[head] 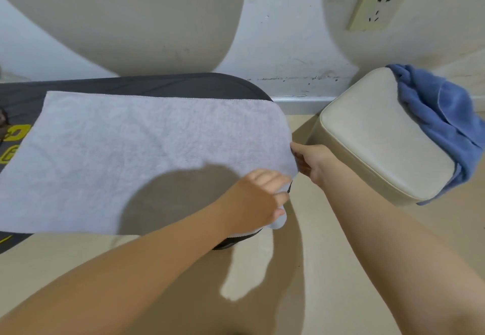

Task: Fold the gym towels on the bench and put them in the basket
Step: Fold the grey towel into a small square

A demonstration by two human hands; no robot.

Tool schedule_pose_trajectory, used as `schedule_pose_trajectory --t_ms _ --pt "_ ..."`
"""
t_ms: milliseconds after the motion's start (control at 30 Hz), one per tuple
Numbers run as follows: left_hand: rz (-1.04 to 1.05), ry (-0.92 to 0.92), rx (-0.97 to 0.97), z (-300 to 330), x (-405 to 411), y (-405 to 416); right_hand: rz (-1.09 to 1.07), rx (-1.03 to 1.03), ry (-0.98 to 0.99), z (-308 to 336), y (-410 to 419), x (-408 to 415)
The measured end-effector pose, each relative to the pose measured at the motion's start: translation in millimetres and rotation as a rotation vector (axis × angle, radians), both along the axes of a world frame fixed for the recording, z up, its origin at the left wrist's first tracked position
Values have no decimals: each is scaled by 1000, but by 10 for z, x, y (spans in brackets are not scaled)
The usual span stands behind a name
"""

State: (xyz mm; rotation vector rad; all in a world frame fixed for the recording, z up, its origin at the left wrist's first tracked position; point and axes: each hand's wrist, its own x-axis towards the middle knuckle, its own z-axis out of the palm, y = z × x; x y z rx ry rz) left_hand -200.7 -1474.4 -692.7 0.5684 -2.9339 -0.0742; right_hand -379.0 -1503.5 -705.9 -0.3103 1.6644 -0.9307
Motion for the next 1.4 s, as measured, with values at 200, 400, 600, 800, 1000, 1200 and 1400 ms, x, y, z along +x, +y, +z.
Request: schedule_pose_trajectory --t_ms 200,400,600,800,1000,1200,1400 --pt "-54 -47 -173 -131 -167 115 91 -113 -109 253 52 -55" --pt "178 -85 -358 80 -298 116 125 -310 -47 666 123 -43" --pt "328 -105 -293 353 -382 122 237 -439 216 966 101 64" --pt "432 199 146 677 93 142 319 -509 345 947 -10 309" --pt "767 385 577 820 945 -95 512 -584 578 915 -286 1121" --pt "905 494 696 760 1916 -166 587 -599 570 940 -566 2038" --pt "1045 702 844 687 2754 -304 589 -633 705 906 -820 2758"
